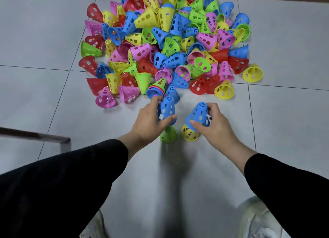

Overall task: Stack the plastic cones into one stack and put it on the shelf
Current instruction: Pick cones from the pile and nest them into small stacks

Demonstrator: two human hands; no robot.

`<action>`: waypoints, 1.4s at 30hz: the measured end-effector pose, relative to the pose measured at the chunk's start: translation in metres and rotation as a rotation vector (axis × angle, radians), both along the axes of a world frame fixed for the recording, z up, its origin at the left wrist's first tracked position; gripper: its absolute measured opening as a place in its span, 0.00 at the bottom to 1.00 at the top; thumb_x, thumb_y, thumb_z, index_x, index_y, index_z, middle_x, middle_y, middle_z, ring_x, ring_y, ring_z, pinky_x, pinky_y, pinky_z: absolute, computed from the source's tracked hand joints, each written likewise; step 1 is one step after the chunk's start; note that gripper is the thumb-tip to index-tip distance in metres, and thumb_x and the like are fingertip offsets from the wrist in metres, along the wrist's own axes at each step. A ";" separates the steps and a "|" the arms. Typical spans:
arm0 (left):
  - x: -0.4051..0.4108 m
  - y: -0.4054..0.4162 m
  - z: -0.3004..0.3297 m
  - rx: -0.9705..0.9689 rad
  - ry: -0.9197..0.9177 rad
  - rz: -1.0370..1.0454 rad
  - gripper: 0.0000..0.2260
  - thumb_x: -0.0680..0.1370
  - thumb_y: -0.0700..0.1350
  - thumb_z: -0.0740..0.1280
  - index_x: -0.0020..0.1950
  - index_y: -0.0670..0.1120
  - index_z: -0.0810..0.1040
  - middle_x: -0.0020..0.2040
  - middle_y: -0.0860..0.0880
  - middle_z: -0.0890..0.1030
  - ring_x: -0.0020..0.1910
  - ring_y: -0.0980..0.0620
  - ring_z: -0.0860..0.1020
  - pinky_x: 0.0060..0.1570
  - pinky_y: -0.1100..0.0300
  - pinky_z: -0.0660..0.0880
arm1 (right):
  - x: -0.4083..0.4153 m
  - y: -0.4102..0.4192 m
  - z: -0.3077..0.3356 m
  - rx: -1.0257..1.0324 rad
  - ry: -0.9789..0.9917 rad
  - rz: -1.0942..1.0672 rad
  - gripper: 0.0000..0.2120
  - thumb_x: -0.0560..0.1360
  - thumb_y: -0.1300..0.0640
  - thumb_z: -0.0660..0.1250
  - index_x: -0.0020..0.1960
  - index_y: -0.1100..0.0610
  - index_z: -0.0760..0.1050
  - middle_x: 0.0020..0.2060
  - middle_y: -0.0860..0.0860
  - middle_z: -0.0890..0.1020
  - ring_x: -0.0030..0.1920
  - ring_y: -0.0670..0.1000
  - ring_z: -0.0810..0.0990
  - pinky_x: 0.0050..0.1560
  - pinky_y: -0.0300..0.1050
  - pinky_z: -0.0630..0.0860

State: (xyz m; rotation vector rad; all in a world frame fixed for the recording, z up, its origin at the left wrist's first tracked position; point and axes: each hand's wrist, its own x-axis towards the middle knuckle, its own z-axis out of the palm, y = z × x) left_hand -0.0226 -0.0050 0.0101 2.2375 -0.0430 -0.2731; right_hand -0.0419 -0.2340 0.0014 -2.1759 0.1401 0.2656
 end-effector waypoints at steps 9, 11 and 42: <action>-0.032 -0.017 -0.037 0.172 0.186 0.021 0.25 0.73 0.54 0.74 0.63 0.49 0.67 0.55 0.49 0.78 0.55 0.44 0.77 0.49 0.54 0.71 | -0.012 0.004 -0.025 -0.178 0.195 0.149 0.33 0.64 0.34 0.74 0.63 0.43 0.64 0.61 0.44 0.76 0.61 0.49 0.76 0.61 0.51 0.75; -0.031 -0.015 -0.040 0.214 0.184 0.023 0.31 0.72 0.63 0.72 0.68 0.49 0.68 0.61 0.49 0.77 0.60 0.46 0.76 0.57 0.51 0.72 | -0.009 0.005 -0.028 -0.110 0.199 0.133 0.35 0.65 0.30 0.69 0.66 0.42 0.65 0.65 0.42 0.74 0.66 0.45 0.73 0.65 0.49 0.72; 0.117 -0.009 -0.066 0.337 0.257 0.294 0.26 0.69 0.56 0.74 0.59 0.46 0.67 0.53 0.43 0.76 0.52 0.40 0.78 0.46 0.52 0.75 | 0.130 0.070 -0.062 -0.303 0.100 0.247 0.26 0.74 0.55 0.72 0.70 0.55 0.69 0.64 0.55 0.76 0.62 0.55 0.75 0.59 0.47 0.72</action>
